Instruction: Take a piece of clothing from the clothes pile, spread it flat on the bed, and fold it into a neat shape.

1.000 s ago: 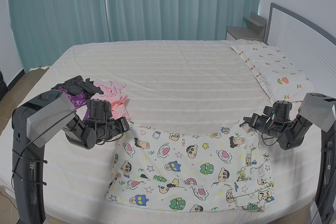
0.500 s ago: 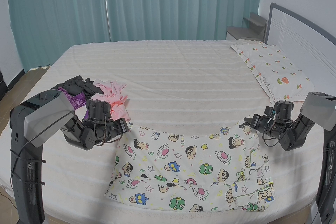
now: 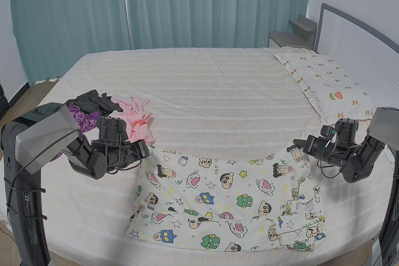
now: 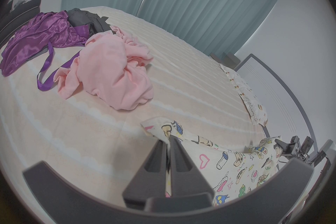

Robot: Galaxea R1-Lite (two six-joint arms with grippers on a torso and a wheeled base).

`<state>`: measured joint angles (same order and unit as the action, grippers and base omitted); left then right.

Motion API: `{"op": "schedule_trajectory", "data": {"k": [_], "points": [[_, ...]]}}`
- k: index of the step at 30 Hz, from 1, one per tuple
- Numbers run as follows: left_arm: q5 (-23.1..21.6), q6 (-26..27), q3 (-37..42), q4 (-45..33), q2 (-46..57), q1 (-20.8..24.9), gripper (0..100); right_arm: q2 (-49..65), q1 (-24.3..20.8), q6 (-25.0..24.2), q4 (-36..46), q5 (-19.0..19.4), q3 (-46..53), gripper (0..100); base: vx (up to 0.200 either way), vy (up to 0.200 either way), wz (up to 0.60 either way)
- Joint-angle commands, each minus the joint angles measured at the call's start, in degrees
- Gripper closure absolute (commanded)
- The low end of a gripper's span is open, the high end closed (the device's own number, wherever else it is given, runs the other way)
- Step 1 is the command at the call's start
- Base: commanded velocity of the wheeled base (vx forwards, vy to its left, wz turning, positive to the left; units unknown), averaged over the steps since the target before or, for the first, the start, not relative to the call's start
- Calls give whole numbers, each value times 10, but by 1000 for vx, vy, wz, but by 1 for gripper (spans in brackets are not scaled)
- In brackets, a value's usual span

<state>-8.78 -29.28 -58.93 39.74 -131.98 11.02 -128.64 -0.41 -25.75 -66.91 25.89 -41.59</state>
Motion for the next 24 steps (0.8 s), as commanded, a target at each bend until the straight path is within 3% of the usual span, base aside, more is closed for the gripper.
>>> {"op": "schedule_trajectory", "data": {"k": [1,17,24], "points": [[-4,-2,32,2,35,-1,100,32,0,0,-13,11,38,100,0,0,0],[-5,5,189,141,61,4,100,82,1,3,-119,53,189,100,0,0,0],[-5,45,265,205,59,4,100,70,-6,31,-176,57,280,100,0,0,0]]}}
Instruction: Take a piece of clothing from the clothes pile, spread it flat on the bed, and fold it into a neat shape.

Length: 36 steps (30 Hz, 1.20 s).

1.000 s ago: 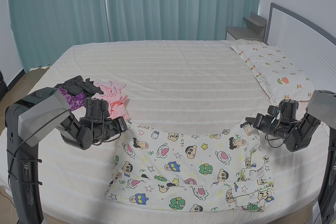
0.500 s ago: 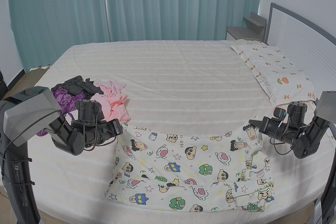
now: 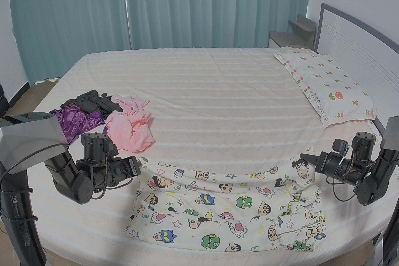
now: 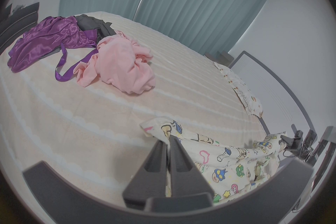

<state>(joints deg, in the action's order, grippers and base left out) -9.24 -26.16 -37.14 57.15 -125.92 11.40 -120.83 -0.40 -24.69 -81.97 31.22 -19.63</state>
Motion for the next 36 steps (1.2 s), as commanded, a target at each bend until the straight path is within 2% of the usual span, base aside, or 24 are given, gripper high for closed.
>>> {"op": "schedule_trajectory", "data": {"k": [1,5,13,22,32,33,36], "points": [[-1,14,51,35,-1,0,100,-11,-7,24,-29,6,66,100,0,0,0],[-1,19,81,65,-6,2,100,-49,-9,67,-80,13,118,100,0,0,0],[-1,48,149,114,-20,13,100,-102,-1,171,-80,15,172,100,0,0,0],[-21,65,205,124,-20,35,100,-85,22,174,-80,17,196,100,0,0,0],[-23,66,213,124,-31,36,100,-86,37,197,-80,28,196,100,0,0,0],[-23,65,215,124,-31,36,0,-87,37,197,-80,28,196,100,0,0,0],[-23,64,217,124,-32,36,0,-90,36,197,-80,25,196,100,0,0,0]]}}
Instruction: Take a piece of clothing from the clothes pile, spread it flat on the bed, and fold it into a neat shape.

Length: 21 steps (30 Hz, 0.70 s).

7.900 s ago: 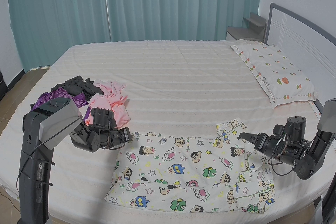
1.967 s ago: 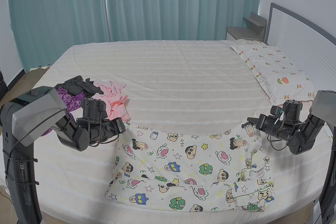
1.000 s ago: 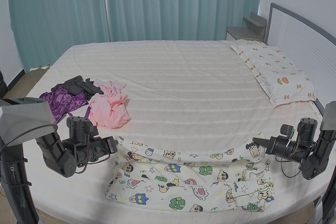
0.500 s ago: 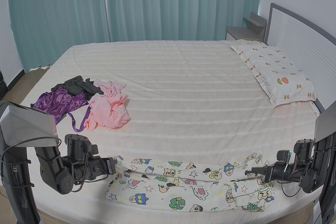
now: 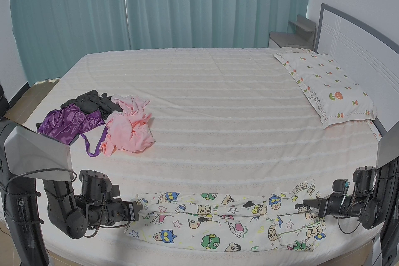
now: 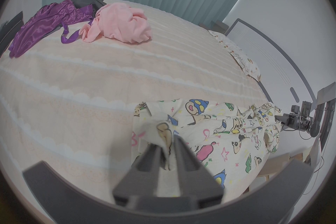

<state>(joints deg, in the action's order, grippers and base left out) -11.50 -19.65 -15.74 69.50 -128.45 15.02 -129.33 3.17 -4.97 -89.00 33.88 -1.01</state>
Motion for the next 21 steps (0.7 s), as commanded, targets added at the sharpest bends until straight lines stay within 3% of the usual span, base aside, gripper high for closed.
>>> {"op": "schedule_trajectory", "data": {"k": [1,2,10,12,15,17,18,19,21], "points": [[0,-3,3,0,-7,-1,0,-7,-1,0,-10,-2,10,100,0,0,0],[1,-4,3,0,-6,-1,0,-7,-1,0,-10,-2,10,0,0,0,0],[1,-10,8,13,-2,-19,0,-6,6,-2,4,-10,10,0,0,0,0],[1,-71,10,19,27,-56,0,0,47,-2,4,-21,10,0,0,0,0],[-1,-104,11,19,37,-74,0,10,69,-2,2,-21,10,0,0,0,0],[-2,-167,9,19,51,-97,0,29,110,-2,-5,-20,10,0,0,0,0],[-2,-167,9,19,51,-97,0,29,110,-2,-5,-20,10,0,0,0,0],[-14,-220,6,19,68,-116,0,51,131,-3,-10,-20,10,0,0,0,0],[-28,-253,6,19,79,-125,0,69,140,-3,-10,-20,10,0,0,0,0]]}}
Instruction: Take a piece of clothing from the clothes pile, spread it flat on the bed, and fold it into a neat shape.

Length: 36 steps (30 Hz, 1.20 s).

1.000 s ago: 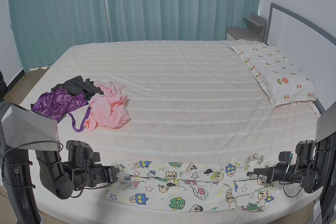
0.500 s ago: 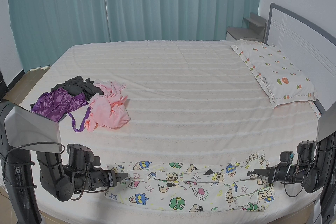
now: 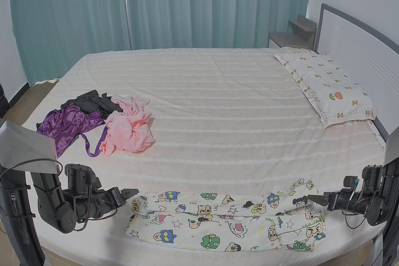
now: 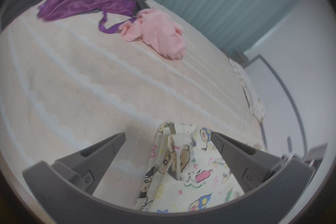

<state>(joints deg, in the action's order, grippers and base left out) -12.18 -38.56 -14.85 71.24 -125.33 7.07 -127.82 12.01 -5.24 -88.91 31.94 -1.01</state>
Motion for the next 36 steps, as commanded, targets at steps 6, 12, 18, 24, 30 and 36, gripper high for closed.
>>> {"op": "schedule_trajectory", "data": {"k": [6,12,18,24,30,36], "points": [[-33,-163,-7,1,74,-54,0,132,7,-26,-11,-2,10,0,0,0,0],[-39,-184,-10,1,64,-59,0,128,-143,-127,-10,-90,-28,0,0,0,0],[-43,-186,-10,1,46,-60,0,33,-241,-188,-11,-153,-99,0,0,0,0],[-43,-183,-13,2,46,-60,0,-64,-277,-200,4,-179,-169,0,0,0,0],[-43,-181,-14,2,42,-61,0,-99,-276,-222,30,-196,-168,0,0,0,0],[-42,-180,-14,2,42,-60,0,-102,-274,-227,29,-217,-132,0,0,0,0]]}}
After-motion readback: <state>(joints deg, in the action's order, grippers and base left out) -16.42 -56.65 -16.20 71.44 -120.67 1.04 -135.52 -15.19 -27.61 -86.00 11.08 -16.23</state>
